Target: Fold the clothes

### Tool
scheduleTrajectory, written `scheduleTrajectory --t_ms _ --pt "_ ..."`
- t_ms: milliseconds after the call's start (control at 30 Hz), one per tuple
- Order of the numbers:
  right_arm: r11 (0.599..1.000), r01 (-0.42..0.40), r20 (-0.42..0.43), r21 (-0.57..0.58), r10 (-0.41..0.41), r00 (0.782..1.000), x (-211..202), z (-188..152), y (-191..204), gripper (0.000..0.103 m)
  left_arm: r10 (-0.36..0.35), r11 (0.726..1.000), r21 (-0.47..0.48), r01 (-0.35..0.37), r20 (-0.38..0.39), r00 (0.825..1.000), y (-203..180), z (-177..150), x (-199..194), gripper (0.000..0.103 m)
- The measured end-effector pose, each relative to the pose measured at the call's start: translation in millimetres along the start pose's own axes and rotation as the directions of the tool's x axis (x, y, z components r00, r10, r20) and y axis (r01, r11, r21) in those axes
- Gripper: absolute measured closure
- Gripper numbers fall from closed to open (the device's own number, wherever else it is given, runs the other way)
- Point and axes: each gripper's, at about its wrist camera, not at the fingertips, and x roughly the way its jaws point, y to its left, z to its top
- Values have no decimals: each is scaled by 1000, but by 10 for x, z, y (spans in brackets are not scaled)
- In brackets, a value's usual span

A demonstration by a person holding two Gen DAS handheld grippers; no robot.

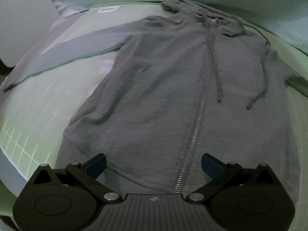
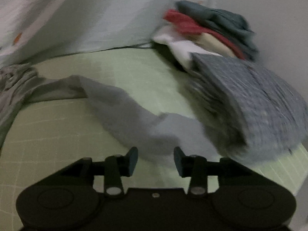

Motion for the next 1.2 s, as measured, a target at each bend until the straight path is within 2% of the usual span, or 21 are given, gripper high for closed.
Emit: scheduleTrajectory --t_ms 67,167,200,267,300,367,433,533,600,700,767,800,833,867,900,1000,1100,1200 --pt "1000 -8 -11 -30 7 1000 109 60 117 46 -1 1000 10 1 -3 1000 -29 -10 5 0" --pt "999 -6 -39 -45 4 999 317 110 230 48 2 1000 17 -1 -9 1000 -55 -26 14 0" --pt "999 -10 -45 -41 8 999 364 106 240 52 2 1000 18 -2 -10 1000 -58 -31 15 0" --pt "999 -41 -45 -34 39 998 397 125 228 82 2 1000 18 -2 -13 1000 -59 -41 22 0" --pt "998 -23 -51 -51 21 999 401 129 232 95 2 1000 17 -1 -15 1000 -60 -45 28 0" --pt "997 -18 -56 -73 14 998 340 103 207 98 1 1000 18 -1 -17 1000 -62 -53 37 0" --pt "999 -11 -57 -30 9 998 215 45 108 99 3 1000 24 -2 -14 1000 -68 -58 39 0" --pt "999 41 -28 -28 -42 999 -114 -125 -5 99 10 999 33 -10 -3 1000 -72 -63 23 0" --pt "999 44 -50 -14 -45 998 -257 -268 -70 99 13 999 32 -13 -1 1000 -67 -65 24 0" --pt "1000 11 -85 -13 -12 996 -272 -440 -104 98 11 1000 24 -11 -10 1000 -64 -65 45 0" --pt "999 -28 -79 -16 26 997 -325 -431 -93 96 11 1000 25 -10 -12 1000 -64 -60 47 0" --pt "997 -68 -61 19 69 996 -369 -404 -113 93 9 1000 25 -9 -11 1000 -67 -57 43 0" --pt "993 -97 -37 61 100 994 -408 -374 -140 81 7 1000 24 -7 -10 1000 -70 -54 39 0" --pt "989 -109 -15 99 111 994 -440 -345 -164 74 6 1000 23 -6 -9 1000 -72 -52 37 0" --pt "986 -108 7 124 108 994 -459 -311 -185 68 6 1000 20 -6 -8 1000 -74 -51 39 0" --pt "987 -71 26 142 68 997 -443 -241 -218 67 8 1000 10 -8 -4 1000 -56 -54 31 0" --pt "989 3 8 145 -4 1000 -365 -219 -247 60 21 1000 -10 -21 8 1000 30 -71 3 0" --pt "987 33 -9 154 -32 999 -323 -246 -234 58 52 998 -49 -51 24 998 215 -105 -53 0"
